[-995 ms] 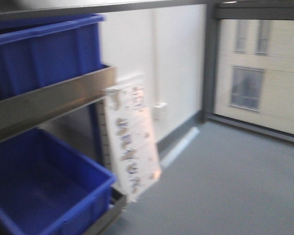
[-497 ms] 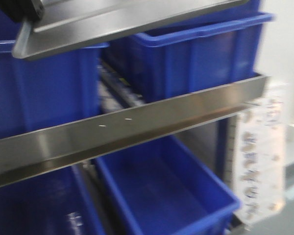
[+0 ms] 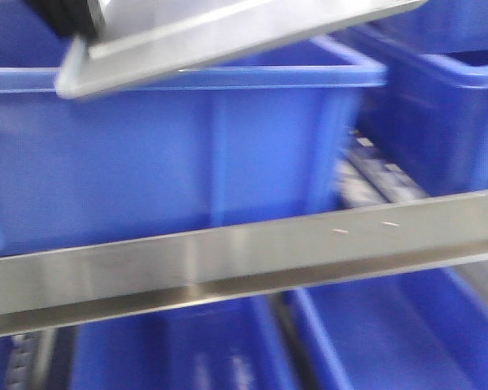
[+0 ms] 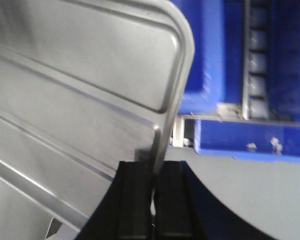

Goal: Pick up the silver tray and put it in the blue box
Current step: 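Turn the base to face the shelf of blue bins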

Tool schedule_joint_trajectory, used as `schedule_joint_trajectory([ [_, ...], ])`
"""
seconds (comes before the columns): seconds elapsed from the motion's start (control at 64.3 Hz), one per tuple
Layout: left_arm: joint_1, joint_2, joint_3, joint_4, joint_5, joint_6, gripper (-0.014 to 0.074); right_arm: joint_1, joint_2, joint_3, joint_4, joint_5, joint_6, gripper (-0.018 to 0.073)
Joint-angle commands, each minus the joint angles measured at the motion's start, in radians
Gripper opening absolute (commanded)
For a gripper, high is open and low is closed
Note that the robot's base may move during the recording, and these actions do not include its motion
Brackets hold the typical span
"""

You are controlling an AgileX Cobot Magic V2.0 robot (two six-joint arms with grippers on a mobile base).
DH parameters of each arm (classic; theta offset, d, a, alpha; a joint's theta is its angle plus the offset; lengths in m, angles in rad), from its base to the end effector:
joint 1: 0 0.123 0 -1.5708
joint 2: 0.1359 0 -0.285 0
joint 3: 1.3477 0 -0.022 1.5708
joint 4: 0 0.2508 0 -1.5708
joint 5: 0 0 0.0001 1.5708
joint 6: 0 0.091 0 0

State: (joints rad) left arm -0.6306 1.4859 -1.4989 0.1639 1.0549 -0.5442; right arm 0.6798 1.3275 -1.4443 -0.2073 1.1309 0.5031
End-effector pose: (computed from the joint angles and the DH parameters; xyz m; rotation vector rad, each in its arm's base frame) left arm 0.2614 -0.1749 0.3813 0.1540 2.5219 -0.2681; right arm 0.2166 0.1533 0.4076 -0.2509 2.4692 0.2372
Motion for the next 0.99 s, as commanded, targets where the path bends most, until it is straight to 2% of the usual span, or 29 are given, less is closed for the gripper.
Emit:
schedule_joint_trajectory([
  [0.0,-0.006,-0.037,-0.092,0.037,-0.041,0.01,-0.0097,0.0,-0.034,-0.03,-0.014,-0.046,-0.025,0.0057],
  [0.482,-0.006,-0.037,-0.123,0.038,-0.04,-0.013,-0.0097,0.0,-0.034,-0.03,-0.014,-0.046,-0.025,0.0057],
  [0.591,-0.006,-0.035,-0.123,0.009,-0.036,-0.013,-0.0097,0.0,-0.034,-0.03,-0.014,-0.046,-0.025,0.0057],
  [0.979,-0.006,-0.035,-0.123,0.002,-0.044,-0.013,-0.0097,0.0,-0.034,-0.03,-0.014,-0.046,-0.025,0.0057],
])
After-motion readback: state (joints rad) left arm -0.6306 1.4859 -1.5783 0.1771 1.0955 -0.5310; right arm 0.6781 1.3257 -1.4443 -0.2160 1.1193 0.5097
